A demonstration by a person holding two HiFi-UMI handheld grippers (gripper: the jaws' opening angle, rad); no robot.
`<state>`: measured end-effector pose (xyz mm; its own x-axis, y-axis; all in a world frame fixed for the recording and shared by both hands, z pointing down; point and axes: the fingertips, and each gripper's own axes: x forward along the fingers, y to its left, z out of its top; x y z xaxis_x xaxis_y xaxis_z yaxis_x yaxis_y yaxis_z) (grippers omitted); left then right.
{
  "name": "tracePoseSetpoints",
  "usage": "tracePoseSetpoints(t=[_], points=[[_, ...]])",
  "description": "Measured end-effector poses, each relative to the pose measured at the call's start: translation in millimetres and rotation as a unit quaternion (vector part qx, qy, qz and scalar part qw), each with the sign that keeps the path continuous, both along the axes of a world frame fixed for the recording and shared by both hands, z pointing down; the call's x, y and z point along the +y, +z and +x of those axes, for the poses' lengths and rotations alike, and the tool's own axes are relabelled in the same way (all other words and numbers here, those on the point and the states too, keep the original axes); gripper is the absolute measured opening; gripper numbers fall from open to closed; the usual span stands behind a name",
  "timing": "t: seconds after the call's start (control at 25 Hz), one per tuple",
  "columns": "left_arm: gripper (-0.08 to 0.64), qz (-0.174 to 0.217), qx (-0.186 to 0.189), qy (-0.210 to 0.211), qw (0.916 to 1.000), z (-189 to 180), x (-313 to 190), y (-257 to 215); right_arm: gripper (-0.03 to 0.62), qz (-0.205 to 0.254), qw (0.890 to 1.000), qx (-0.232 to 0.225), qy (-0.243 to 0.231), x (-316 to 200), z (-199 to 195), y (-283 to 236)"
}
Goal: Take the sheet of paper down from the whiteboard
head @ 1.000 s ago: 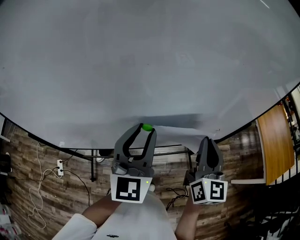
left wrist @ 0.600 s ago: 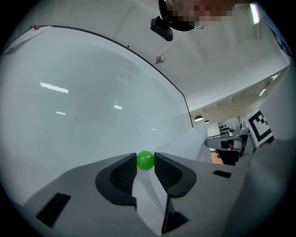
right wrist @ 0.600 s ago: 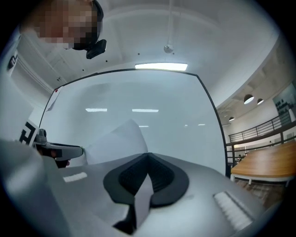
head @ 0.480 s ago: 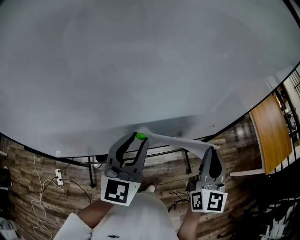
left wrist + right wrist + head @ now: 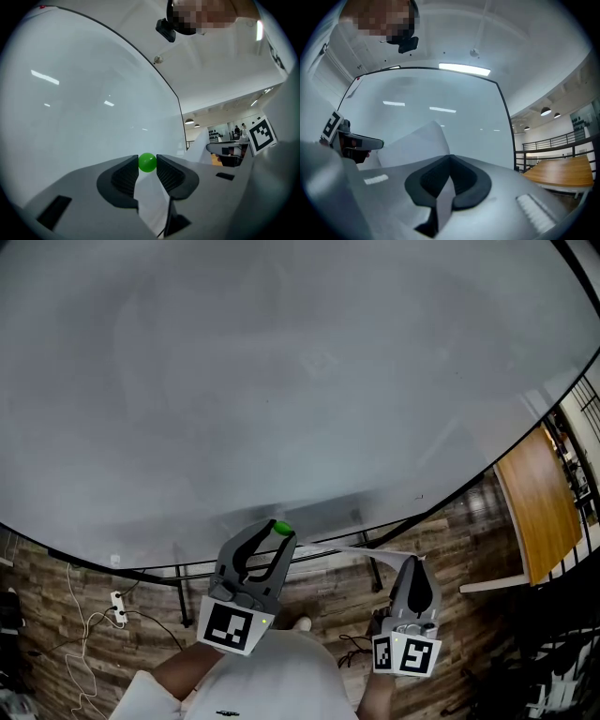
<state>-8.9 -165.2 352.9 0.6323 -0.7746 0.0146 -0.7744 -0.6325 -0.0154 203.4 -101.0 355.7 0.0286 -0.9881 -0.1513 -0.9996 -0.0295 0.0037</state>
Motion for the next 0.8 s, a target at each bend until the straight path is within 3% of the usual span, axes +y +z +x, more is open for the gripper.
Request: tracePoseSetpoints(t=[0.8], points=[[0.123,0.01,0.012,0.024,0.9996,-2.3,-1.1,6.1,0.009,-0.015,1.0,0.012,0.004,-10.1,-17.7,8.2]])
